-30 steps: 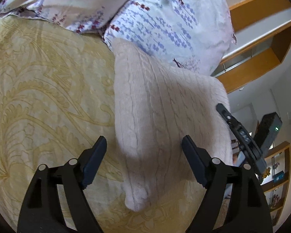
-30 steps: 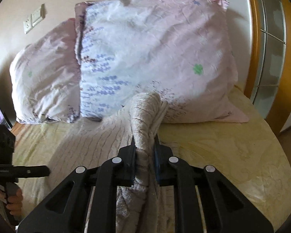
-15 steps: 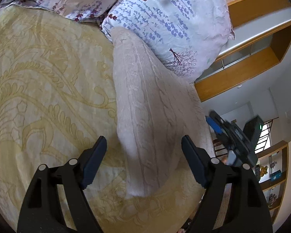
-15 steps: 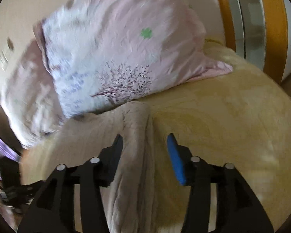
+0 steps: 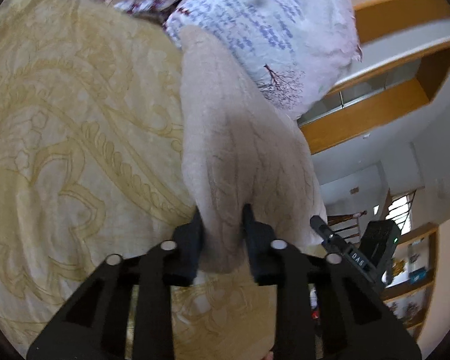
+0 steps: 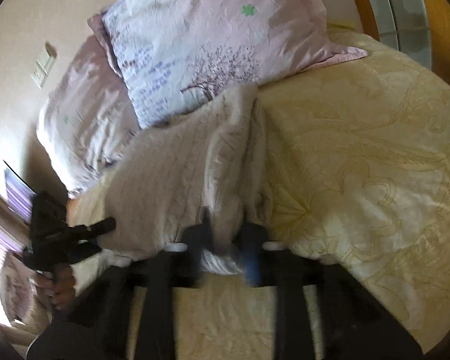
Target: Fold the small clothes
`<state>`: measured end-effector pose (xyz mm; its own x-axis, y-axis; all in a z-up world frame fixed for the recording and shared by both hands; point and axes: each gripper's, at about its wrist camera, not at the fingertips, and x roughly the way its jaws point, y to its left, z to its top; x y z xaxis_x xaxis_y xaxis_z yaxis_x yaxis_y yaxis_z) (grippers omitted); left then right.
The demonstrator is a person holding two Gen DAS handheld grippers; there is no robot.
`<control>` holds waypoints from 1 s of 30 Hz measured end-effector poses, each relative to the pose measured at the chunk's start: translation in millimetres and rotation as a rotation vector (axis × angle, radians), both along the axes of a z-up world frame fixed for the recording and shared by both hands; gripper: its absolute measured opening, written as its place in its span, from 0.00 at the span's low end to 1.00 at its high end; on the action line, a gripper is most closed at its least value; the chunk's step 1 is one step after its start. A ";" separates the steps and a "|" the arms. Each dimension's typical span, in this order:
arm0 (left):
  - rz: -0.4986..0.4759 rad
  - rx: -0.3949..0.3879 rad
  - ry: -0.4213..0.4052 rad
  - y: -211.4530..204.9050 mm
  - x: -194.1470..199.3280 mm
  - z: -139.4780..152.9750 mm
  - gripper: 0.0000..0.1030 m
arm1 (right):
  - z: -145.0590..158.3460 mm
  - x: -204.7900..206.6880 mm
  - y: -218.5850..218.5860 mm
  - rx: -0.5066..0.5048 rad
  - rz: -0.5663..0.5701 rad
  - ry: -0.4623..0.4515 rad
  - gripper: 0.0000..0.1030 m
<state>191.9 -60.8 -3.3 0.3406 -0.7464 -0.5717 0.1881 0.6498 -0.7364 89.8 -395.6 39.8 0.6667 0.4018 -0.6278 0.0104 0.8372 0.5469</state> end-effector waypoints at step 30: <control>0.060 0.047 0.018 2.5 29.0 13.4 0.74 | -9.6 62.2 -26.4 0.146 -0.059 0.086 0.40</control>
